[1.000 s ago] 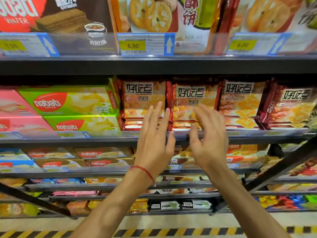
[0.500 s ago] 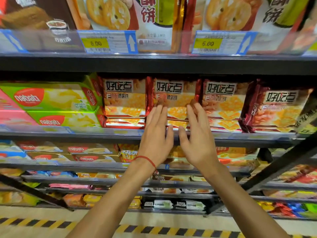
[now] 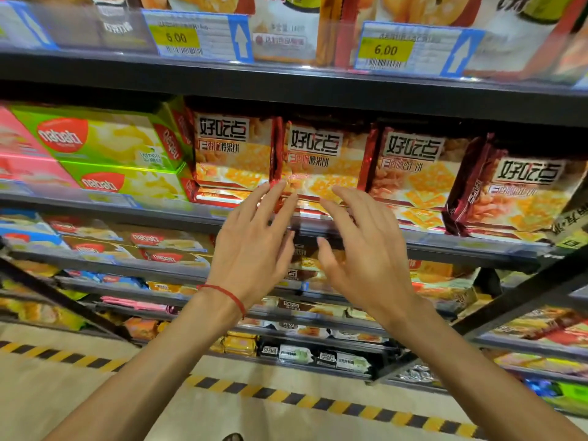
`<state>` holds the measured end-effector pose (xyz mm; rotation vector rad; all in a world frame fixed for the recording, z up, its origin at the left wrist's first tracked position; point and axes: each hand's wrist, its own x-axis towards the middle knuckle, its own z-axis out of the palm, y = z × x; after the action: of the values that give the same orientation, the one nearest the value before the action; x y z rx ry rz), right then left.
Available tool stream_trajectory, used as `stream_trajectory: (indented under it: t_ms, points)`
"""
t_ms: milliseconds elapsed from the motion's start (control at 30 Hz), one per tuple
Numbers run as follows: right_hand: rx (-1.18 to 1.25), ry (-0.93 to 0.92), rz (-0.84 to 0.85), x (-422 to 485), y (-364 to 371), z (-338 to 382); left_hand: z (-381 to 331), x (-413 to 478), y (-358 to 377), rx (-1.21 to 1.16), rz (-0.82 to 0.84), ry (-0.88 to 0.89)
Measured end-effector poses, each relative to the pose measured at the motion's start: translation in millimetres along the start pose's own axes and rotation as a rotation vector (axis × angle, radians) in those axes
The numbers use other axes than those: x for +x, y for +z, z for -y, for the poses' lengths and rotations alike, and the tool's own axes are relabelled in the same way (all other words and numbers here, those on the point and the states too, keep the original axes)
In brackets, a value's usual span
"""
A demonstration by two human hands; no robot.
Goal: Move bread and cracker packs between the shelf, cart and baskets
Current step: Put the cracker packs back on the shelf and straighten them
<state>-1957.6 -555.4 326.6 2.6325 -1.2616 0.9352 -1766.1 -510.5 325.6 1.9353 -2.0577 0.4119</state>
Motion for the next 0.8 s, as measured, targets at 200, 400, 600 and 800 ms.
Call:
stream_trajectory:
  t_ms: [200,400,600,800]
  points:
    - [-0.159,-0.234,0.259,-10,20,37,34,-68,-8,0.204,0.169,-0.110]
    - [-0.115,-0.339,0.359,-16,58,102,76,-148,-12,0.262,0.287,-0.288]
    - [-0.032,-0.407,0.327,-23,93,199,136,-230,-25,0.291,0.316,-0.415]
    - [0.122,-0.458,0.218,-31,139,319,221,-317,-50,0.252,0.292,-0.566]
